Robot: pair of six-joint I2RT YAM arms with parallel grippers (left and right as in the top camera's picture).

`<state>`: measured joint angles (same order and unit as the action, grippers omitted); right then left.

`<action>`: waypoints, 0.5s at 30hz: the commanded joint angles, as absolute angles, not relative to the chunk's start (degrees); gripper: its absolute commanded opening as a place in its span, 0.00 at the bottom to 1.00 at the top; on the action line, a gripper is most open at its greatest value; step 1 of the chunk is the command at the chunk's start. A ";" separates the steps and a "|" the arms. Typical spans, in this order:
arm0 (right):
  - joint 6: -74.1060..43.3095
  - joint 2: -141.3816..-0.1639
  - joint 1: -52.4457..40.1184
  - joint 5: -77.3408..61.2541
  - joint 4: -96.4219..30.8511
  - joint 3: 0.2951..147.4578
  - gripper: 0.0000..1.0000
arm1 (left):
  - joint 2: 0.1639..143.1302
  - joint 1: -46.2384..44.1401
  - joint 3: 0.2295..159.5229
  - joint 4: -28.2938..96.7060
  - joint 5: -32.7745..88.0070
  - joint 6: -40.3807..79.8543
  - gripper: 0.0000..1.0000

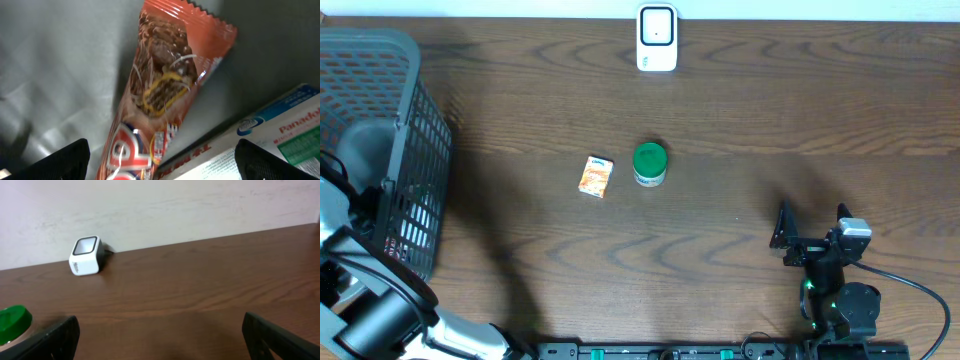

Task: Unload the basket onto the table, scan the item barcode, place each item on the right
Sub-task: 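Reach into the basket with the left gripper and grasp the Top bar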

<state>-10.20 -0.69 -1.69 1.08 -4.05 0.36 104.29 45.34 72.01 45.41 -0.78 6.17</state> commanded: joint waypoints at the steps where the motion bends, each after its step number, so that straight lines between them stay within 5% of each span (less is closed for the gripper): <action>1: -9.80 -0.38 -2.24 1.21 -4.27 0.30 0.99 | 106.56 46.00 72.23 44.77 -2.55 5.89 0.93; 15: -9.80 -0.38 -2.24 1.21 -4.27 0.30 0.99 | 110.39 48.80 72.23 43.18 4.36 8.69 0.93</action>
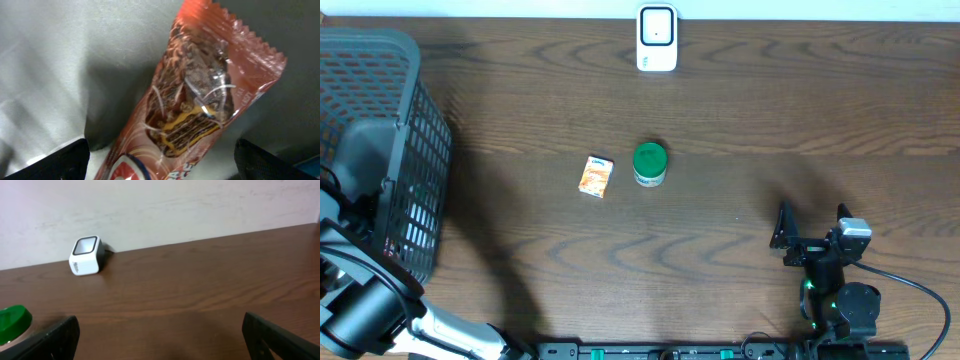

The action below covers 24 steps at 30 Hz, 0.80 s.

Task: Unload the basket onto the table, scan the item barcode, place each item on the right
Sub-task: 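Reach into the basket with the left gripper and grasp the Top bar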

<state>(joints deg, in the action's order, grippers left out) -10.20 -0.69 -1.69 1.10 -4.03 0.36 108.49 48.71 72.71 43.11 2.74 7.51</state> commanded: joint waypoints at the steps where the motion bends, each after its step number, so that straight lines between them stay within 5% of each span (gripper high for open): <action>1: -9.80 -0.38 -2.24 1.21 -4.27 0.30 0.99 | 110.39 48.82 72.23 43.22 4.34 8.91 0.93; 6: -9.80 -0.38 -2.24 1.21 -4.27 0.30 0.99 | 110.54 48.82 71.99 45.71 3.36 8.91 0.91; 18: -9.78 -0.38 -2.24 1.21 -4.27 0.30 0.99 | 110.48 48.84 69.52 49.08 -2.17 11.31 0.27; 24: -9.78 -0.38 -2.24 1.21 -4.27 0.30 0.99 | 109.82 48.84 71.88 50.57 -2.11 11.77 0.26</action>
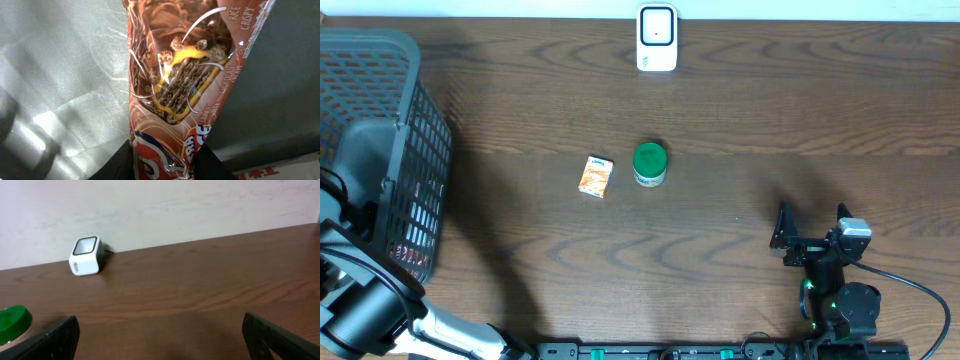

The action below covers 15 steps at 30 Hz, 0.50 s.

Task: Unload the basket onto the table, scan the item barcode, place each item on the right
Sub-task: 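Reach into the basket with the left gripper and grasp the Top bar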

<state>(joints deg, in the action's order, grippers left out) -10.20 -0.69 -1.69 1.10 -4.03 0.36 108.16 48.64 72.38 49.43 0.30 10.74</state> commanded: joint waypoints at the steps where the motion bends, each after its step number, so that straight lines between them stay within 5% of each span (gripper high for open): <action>1: -9.80 -0.38 -2.24 1.21 -4.27 0.30 0.99 | 109.36 48.84 72.51 50.98 -1.91 11.99 0.26; 15: -9.78 -0.38 -2.24 1.21 -4.27 0.30 0.99 | 92.09 48.84 84.66 54.04 10.79 18.17 0.26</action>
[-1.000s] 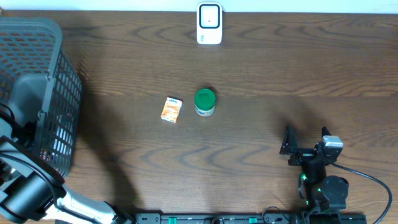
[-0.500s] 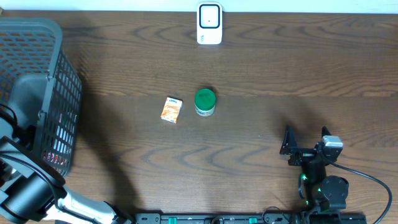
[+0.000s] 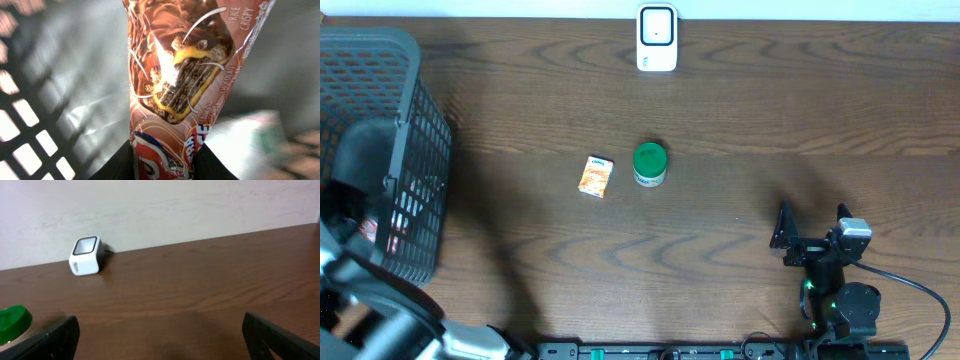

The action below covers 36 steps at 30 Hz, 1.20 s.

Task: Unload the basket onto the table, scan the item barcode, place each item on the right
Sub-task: 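Reach into the basket with the left gripper and grasp the Top bar, then carry the Top bar to the scanner and hold it under it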

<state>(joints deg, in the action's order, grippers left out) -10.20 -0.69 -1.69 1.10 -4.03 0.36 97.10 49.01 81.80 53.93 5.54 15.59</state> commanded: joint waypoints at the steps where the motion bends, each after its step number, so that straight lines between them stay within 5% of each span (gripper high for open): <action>1: -9.78 -0.38 -2.24 1.21 -4.27 0.30 0.99 | 90.39 48.84 85.06 53.58 11.94 18.20 0.26; 11: -9.78 -0.38 -2.24 1.21 -4.27 0.30 0.99 | 73.14 48.80 85.76 48.77 15.09 18.17 0.27; 22: -9.78 -0.38 -2.24 1.21 -4.27 0.30 0.99 | 65.67 46.65 85.73 48.71 52.75 25.80 0.28; 28: -9.80 -0.38 -2.24 1.21 -4.27 0.30 0.99 | 65.76 35.22 85.73 53.45 57.80 23.55 0.28; 36: -9.80 -0.38 -2.24 1.21 -4.27 0.30 0.99 | 66.19 8.73 85.30 55.94 43.97 22.79 0.31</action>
